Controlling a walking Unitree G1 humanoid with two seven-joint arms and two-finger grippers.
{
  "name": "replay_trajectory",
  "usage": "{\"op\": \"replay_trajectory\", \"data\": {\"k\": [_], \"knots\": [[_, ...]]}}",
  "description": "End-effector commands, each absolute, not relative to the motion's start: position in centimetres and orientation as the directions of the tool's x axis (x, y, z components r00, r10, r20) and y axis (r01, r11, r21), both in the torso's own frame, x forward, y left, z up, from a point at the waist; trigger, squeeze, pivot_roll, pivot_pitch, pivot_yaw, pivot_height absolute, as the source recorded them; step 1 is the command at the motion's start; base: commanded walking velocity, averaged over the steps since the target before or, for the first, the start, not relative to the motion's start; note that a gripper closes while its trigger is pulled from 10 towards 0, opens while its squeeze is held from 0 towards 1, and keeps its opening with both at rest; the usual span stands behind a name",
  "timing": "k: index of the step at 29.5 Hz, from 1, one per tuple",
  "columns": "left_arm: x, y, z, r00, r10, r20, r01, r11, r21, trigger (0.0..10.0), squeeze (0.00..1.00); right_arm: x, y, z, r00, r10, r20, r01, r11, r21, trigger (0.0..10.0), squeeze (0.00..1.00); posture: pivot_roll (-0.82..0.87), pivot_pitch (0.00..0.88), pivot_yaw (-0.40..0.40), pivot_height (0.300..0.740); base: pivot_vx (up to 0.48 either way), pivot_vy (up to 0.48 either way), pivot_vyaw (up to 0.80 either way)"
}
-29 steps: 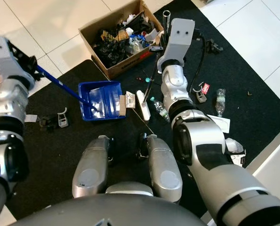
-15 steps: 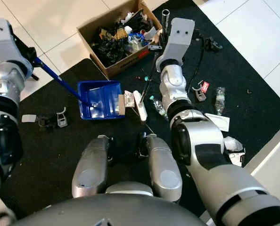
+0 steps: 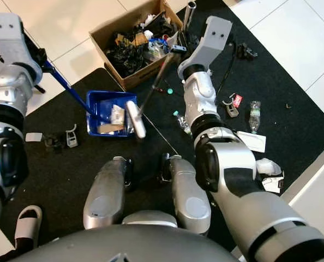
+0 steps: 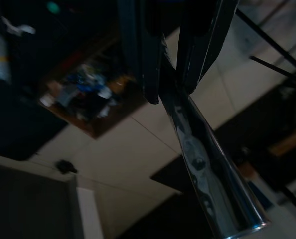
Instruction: Sweep floor
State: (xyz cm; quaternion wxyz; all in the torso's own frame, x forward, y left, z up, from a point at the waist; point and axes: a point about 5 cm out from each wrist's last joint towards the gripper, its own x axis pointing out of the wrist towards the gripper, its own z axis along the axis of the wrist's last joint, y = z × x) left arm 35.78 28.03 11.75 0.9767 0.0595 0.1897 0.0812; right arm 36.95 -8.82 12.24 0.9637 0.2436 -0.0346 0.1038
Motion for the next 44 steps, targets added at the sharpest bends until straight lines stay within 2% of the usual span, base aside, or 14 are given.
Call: {"op": "replay_trajectory", "data": {"k": [1,3,6,8,9,10,11,12,15,19,28,37,44], "knots": [[35.9,27.3,11.2,0.910,0.174,-0.377,-0.118,0.979,0.168,10.0,0.00,36.5,-6.0,12.7,0.966,0.211,0.147,-0.257,0.791,0.555,10.0,0.00,0.19,0.177,-0.078,0.740,0.000,0.000,0.00],[35.9,27.2,11.2,0.911,0.170,-0.376,-0.114,0.979,0.168,10.0,0.00,36.8,-6.8,13.2,0.972,0.173,0.160,-0.234,0.797,0.557,10.0,0.00,0.18,0.175,-0.076,0.740,0.000,0.000,0.00],[36.0,26.7,11.2,0.922,0.142,-0.360,-0.088,0.983,0.163,10.0,0.00,37.5,-9.6,14.2,0.978,0.068,0.199,-0.161,0.852,0.498,10.0,0.00,0.18,0.169,-0.074,0.740,0.000,0.000,0.00],[36.0,26.7,11.2,0.922,0.142,-0.360,-0.088,0.983,0.163,10.0,0.00,37.5,-9.6,14.2,0.978,0.068,0.199,-0.161,0.852,0.498,10.0,0.00,0.18,0.169,-0.074,0.740,0.000,0.000,0.00],[36.0,26.5,11.2,0.929,0.128,-0.348,-0.075,0.984,0.160,10.0,0.00,37.6,-10.6,14.6,0.974,0.044,0.220,-0.143,0.879,0.455,10.0,0.00,0.18,0.165,-0.073,0.740,0.000,0.000,0.00],[36.0,26.5,11.2,0.929,0.128,-0.348,-0.075,0.984,0.160,10.0,0.00,37.6,-10.6,14.6,0.974,0.044,0.220,-0.143,0.879,0.455,10.0,0.00,0.18,0.165,-0.073,0.740,0.000,0.000,0.00],[36.0,26.2,11.2,0.939,0.102,-0.330,-0.055,0.987,0.148,10.0,0.00,37.7,-11.9,15.1,0.968,0.021,0.250,-0.119,0.915,0.385,10.0,0.00,0.18,0.162,-0.073,0.740,0.000,0.000,0.00],[36.0,26.2,11.2,0.939,0.102,-0.330,-0.055,0.987,0.148,10.0,0.00,37.7,-11.9,15.1,0.968,0.021,0.250,-0.119,0.915,0.385,10.0,0.00,0.18,0.162,-0.073,0.740,0.000,0.000,0.00],[35.8,24.6,11.1,0.969,-0.014,-0.249,0.034,0.997,0.074,10.0,0.00,37.3,-15.5,15.8,0.948,-0.015,0.317,-0.044,0.983,0.180,10.0,0.00,0.18,0.147,-0.070,0.740,0.000,0.000,0.00],[35.2,23.5,11.1,0.976,-0.076,-0.202,0.084,0.996,0.029,10.0,0.00,36.7,-17.2,15.4,0.947,-0.038,0.318,-0.007,0.990,0.141,10.0,0.00,0.18,0.136,-0.068,0.740,0.000,0.000,0.00],[34.6,22.2,11.1,0.982,-0.124,-0.141,0.120,0.992,-0.035,10.0,0.00,36.3,-19.1,15.0,0.946,-0.103,0.306,0.069,0.990,0.119,10.0,0.00,0.18,0.114,-0.069,0.740,0.000,0.000,0.00],[35.0,20.6,13.5,0.987,-0.158,-0.037,0.153,0.982,-0.114,10.0,0.00,36.5,-21.0,15.9,0.932,-0.178,0.314,0.153,0.983,0.101,10.0,0.00,0.19,0.082,-0.073,0.740,0.000,0.000,0.00],[37.2,19.3,20.5,0.963,-0.182,0.197,0.212,0.966,-0.145,10.0,0.00,36.1,-24.8,17.8,0.880,-0.296,0.372,0.308,0.951,0.028,10.0,0.00,0.18,0.041,-0.064,0.740,0.000,0.000,0.00]]}}
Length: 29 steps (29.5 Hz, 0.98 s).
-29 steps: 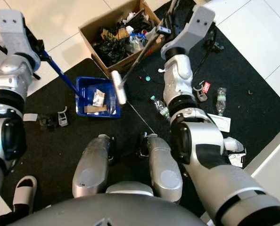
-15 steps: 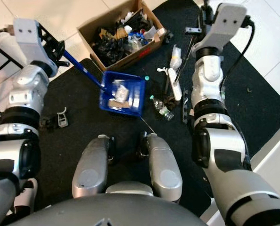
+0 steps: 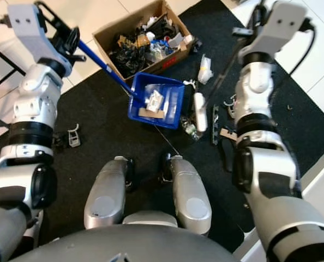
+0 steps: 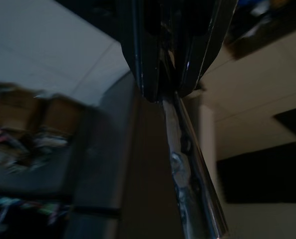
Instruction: Sweep floor
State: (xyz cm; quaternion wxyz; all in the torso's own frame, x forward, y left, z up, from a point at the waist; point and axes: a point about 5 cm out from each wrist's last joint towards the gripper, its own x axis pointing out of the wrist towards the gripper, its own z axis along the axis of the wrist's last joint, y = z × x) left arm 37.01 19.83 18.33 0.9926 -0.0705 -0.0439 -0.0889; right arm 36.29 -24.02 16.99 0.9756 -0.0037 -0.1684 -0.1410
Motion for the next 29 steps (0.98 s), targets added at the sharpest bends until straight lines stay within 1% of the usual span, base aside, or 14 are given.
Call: {"op": "replay_trajectory", "data": {"k": [1,2,5,6,8,11,12,14,17,20,23,27,29], "knots": [[37.3,19.3,21.0,0.960,-0.181,0.213,0.214,0.966,-0.143,10.0,0.00,36.0,-25.0,17.8,0.877,-0.303,0.373,0.318,0.948,0.023,10.0,0.00,0.18,0.041,-0.064,0.740,0.000,0.000,0.00],[37.3,19.3,21.0,0.960,-0.181,0.213,0.214,0.966,-0.143,10.0,0.00,36.0,-25.0,17.8,0.877,-0.303,0.373,0.318,0.948,0.023,10.0,0.00,0.18,0.041,-0.064,0.740,0.000,0.000,0.00],[37.9,19.6,23.6,0.941,-0.175,0.289,0.222,0.966,-0.135,10.0,0.00,35.7,-25.8,17.6,0.872,-0.326,0.366,0.339,0.940,0.029,10.0,0.00,0.17,0.032,-0.058,0.740,0.000,0.000,0.00],[37.9,19.6,23.6,0.941,-0.175,0.289,0.222,0.966,-0.135,10.0,0.00,35.7,-25.8,17.6,0.872,-0.326,0.366,0.339,0.940,0.029,10.0,0.00,0.17,0.032,-0.058,0.740,0.000,0.000,0.00],[38.3,20.3,25.4,0.931,-0.157,0.328,0.205,0.972,-0.117,10.0,0.00,35.5,-25.8,17.3,0.875,-0.321,0.363,0.331,0.943,0.036,10.0,0.00,0.17,0.031,-0.052,0.740,0.000,0.000,0.00],[38.6,20.9,26.6,0.929,-0.131,0.347,0.181,0.977,-0.115,10.0,0.00,35.4,-25.6,17.1,0.878,-0.316,0.360,0.319,0.946,0.052,10.0,0.00,0.17,0.031,-0.052,0.740,0.000,0.000,0.00],[38.6,20.9,26.6,0.929,-0.131,0.347,0.181,0.977,-0.115,10.0,0.00,35.4,-25.6,17.1,0.878,-0.316,0.360,0.319,0.946,0.052,10.0,0.00,0.17,0.031,-0.052,0.740,0.000,0.000,0.00],[38.7,20.9,26.9,0.931,-0.112,0.346,0.168,0.976,-0.138,10.0,0.00,35.3,-25.8,16.9,0.875,-0.340,0.344,0.327,0.940,0.097,10.0,0.00,0.16,0.028,-0.043,0.740,0.000,0.000,0.00],[38.7,20.8,26.8,0.931,-0.113,0.346,0.170,0.975,-0.140,10.0,0.00,35.3,-25.8,16.9,0.873,-0.347,0.342,0.333,0.938,0.101,10.0,0.00,0.15,0.022,-0.036,0.740,0.000,0.000,0.00],[38.5,20.2,26.3,0.939,-0.120,0.322,0.171,0.976,-0.133,10.0,0.00,35.0,-26.3,16.8,0.864,-0.371,0.341,0.350,0.929,0.125,10.0,0.00,0.15,0.000,-0.016,0.740,0.000,0.000,0.00],[38.3,19.8,25.6,0.948,-0.124,0.294,0.170,0.976,-0.134,10.0,0.00,34.8,-26.6,16.7,0.857,-0.387,0.340,0.361,0.922,0.141,10.0,0.00,0.14,0.000,0.003,0.740,0.000,0.000,0.00],[38.0,19.9,25.2,0.958,-0.089,0.271,0.138,0.976,-0.168,10.0,0.00,34.5,-26.3,16.3,0.864,-0.376,0.335,0.345,0.926,0.150,10.0,0.00,0.14,0.000,0.014,0.740,0.000,0.000,0.00],[37.7,20.1,25.5,0.956,-0.057,0.288,0.107,0.981,-0.164,10.0,0.00,34.4,-25.3,15.8,0.884,-0.326,0.336,0.292,0.945,0.148,10.0,0.00,0.14,0.000,0.019,0.740,0.000,0.000,0.00]]}}
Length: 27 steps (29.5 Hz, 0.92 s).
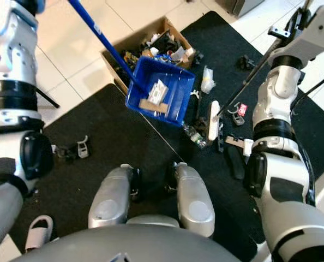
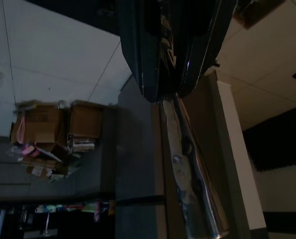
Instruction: Sweep floor
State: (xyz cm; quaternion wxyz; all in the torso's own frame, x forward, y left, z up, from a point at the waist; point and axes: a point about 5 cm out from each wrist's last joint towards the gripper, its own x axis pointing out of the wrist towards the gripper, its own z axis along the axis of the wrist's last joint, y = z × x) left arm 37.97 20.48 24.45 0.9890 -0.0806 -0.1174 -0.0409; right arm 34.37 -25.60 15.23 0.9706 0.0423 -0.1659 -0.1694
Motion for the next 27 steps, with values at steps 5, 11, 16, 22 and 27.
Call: {"op": "replay_trajectory", "data": {"k": [5,11,16,22,27], "knots": [[37.1,20.3,25.4,0.940,-0.044,0.340,0.082,0.992,-0.096,10.0,0.00,34.3,-23.8,15.5,0.902,-0.254,0.349,0.215,0.966,0.147,10.0,0.00,0.14,0.000,0.017,0.740,0.000,0.000,0.00],[36.8,19.8,24.8,0.941,-0.053,0.335,0.081,0.994,-0.071,10.0,0.00,34.9,-22.4,15.7,0.919,-0.185,0.349,0.148,0.980,0.132,10.0,0.00,0.15,0.000,0.001,0.740,0.000,0.000,0.00],[36.8,19.7,24.1,0.949,-0.036,0.313,0.059,0.996,-0.066,10.0,0.00,35.3,-21.8,15.9,0.924,-0.159,0.349,0.118,0.983,0.138,10.0,0.00,0.15,0.000,-0.004,0.740,0.000,0.000,0.00],[36.4,20.2,23.4,0.949,-0.004,0.314,0.036,0.995,-0.096,10.0,0.00,35.5,-21.4,15.9,0.928,-0.139,0.344,0.094,0.985,0.146,10.0,0.00,0.16,0.000,-0.003,0.740,0.000,0.000,0.00],[36.2,19.9,22.7,0.955,-0.024,0.296,0.044,0.997,-0.060,10.0,0.00,35.8,-20.9,16.2,0.925,-0.129,0.357,0.075,0.984,0.160,10.0,0.00,0.16,0.000,0.013,0.740,0.000,0.000,0.00]]}}
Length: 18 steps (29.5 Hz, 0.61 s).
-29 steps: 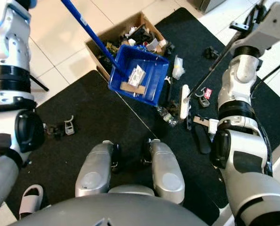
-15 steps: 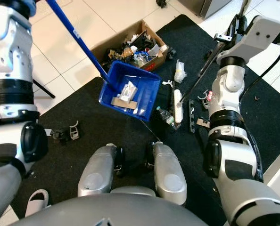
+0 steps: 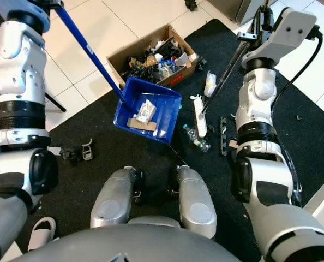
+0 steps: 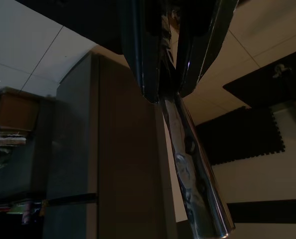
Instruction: Sweep floor
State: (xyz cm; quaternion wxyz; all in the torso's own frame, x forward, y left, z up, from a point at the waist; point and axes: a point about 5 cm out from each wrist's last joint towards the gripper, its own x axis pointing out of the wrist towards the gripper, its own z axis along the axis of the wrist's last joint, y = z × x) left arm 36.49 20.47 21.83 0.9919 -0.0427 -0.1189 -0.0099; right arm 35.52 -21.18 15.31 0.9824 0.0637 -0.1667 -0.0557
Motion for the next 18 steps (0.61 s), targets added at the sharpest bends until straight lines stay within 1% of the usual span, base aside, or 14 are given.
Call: {"op": "replay_trajectory", "data": {"k": [1,4,15,18], "knots": [[36.22,19.88,22.66,0.954,-0.025,0.297,0.045,0.997,-0.058,10.0,0.00,35.84,-20.79,16.24,0.925,-0.123,0.358,0.070,0.985,0.158,10.0,0.00,0.16,0.000,0.013,0.740,0.000,0.000,0.00],[36.23,19.85,22.64,0.951,-0.020,0.307,0.036,0.998,-0.046,10.0,0.00,35.87,-20.52,16.26,0.927,-0.106,0.360,0.056,0.987,0.148,10.0,0.00,0.16,0.000,0.009,0.740,0.000,0.000,0.00],[36.06,20.26,22.67,0.945,-0.003,0.326,0.016,0.999,-0.037,10.0,0.00,35.85,-20.90,16.06,0.930,-0.112,0.350,0.061,0.986,0.153,10.0,0.00,0.16,0.000,0.000,0.740,0.000,0.000,0.00],[36.04,20.26,22.73,0.942,0.005,0.337,0.008,0.999,-0.037,10.0,0.00,35.85,-20.71,15.94,0.932,-0.108,0.346,0.058,0.987,0.152,10.0,0.00,0.16,0.000,0.000,0.740,0.292,0.000,0.00]]}}
